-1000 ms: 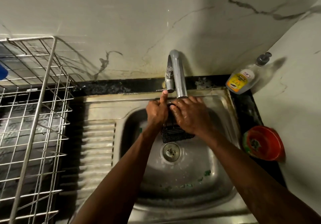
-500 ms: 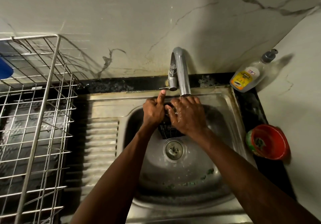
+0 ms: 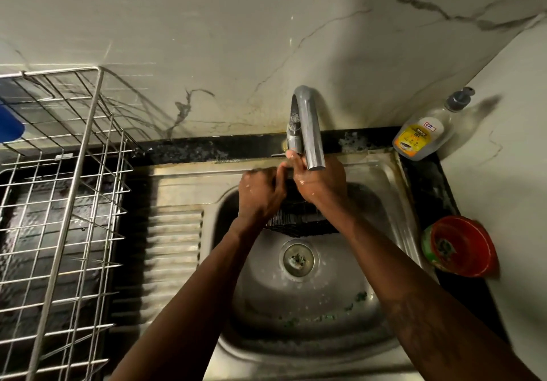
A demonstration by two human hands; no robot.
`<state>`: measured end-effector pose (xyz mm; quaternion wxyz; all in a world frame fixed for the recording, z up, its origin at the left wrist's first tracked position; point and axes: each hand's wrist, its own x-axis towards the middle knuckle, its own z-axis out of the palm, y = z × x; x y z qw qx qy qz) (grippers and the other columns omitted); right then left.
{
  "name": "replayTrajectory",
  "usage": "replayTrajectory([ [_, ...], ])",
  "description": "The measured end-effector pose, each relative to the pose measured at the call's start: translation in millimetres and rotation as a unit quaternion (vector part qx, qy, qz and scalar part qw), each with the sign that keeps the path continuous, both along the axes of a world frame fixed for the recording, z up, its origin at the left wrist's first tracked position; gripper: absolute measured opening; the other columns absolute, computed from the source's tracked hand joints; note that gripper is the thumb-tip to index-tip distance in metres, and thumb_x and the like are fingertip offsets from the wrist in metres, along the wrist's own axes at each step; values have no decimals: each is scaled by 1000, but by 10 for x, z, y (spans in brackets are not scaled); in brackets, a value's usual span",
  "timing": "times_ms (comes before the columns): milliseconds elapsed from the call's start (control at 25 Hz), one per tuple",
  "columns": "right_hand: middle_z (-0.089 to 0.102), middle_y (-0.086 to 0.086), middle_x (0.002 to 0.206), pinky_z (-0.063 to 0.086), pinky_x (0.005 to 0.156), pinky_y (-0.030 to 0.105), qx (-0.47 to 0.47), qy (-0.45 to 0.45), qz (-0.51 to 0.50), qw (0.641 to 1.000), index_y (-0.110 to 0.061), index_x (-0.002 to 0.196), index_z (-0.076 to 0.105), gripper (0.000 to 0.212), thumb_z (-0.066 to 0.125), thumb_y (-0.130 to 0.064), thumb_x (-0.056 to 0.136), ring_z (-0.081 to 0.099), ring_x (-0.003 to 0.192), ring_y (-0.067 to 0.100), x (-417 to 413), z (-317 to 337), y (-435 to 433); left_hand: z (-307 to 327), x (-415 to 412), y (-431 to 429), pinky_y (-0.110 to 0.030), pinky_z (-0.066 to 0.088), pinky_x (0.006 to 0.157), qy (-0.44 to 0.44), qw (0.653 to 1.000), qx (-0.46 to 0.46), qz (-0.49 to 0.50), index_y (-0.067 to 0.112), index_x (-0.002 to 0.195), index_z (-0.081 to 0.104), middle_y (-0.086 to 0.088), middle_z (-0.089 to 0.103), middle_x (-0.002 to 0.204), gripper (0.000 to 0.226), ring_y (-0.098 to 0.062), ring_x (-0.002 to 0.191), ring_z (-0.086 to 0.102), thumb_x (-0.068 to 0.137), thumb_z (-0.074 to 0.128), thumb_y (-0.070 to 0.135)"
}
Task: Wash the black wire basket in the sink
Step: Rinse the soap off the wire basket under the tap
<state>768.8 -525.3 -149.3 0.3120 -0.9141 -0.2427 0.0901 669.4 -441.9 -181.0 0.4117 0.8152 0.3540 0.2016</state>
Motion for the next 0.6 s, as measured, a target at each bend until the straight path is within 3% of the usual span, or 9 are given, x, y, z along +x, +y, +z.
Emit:
replayTrajectory([
  [80, 70, 4, 82, 53, 64, 25, 81, 16, -35, 996, -26, 76, 59, 35, 61, -56, 93, 68, 75, 23, -99, -111, 78, 168, 73, -159, -27, 33, 46, 8, 999, 41, 5, 24, 51, 44, 7, 49, 46, 61, -7, 39, 45, 111, 41, 36],
  [160, 73, 10, 97, 54, 80, 28, 133, 114, -42, 984, -20, 91, 68, 44, 55, -61, 87, 70, 89, 25, -85, -185, 139, 172, 106, -189, -27, 36, 50, 9, 998, -11, 60, 24, 49, 43, 8, 49, 47, 62, -12, 43, 48, 109, 43, 41],
  [240, 71, 8, 81, 59, 70, 36, 189, 164, -35, 968, -14, 87, 69, 50, 52, -61, 87, 70, 74, 22, -100, -312, 84, 42, 57, -82, -29, 46, 56, 5, 987, -98, 128, 22, 50, 51, 6, 54, 49, 58, -15, 48, 54, 104, 52, 44],
  [360, 57, -6, 55, 48, 59, 28, 121, 32, 119, 985, -26, 65, 59, 54, 35, -54, 104, 57, 54, 6, -225, -543, -204, -11, -124, 14, -33, 47, 66, 16, 956, -207, 206, 24, 62, 52, 3, 54, 61, 44, -13, 57, 50, 100, 62, 42],
  [440, 55, -4, 52, 44, 57, 26, 102, 55, 59, 992, -22, 59, 55, 61, 35, -57, 104, 56, 51, 11, -112, -679, -308, 38, -152, -32, -31, 45, 71, 19, 947, -229, 224, 23, 68, 46, 3, 52, 69, 40, -11, 63, 48, 100, 63, 40],
  [520, 62, 5, 62, 46, 61, 29, 13, 88, -5, 996, -18, 62, 55, 61, 34, -56, 105, 61, 59, 20, 82, -719, -241, 27, -105, -41, -34, 44, 67, 12, 944, -229, 235, 20, 62, 44, -1, 50, 64, 45, -17, 61, 46, 98, 63, 37],
  [600, 65, 9, 72, 49, 69, 32, -73, 81, 11, 994, -15, 68, 57, 60, 30, -51, 107, 63, 68, 24, 82, -581, -44, 59, -29, 18, -40, 48, 62, 12, 945, -225, 236, 16, 52, 46, -4, 49, 55, 48, -21, 56, 44, 93, 62, 34],
])
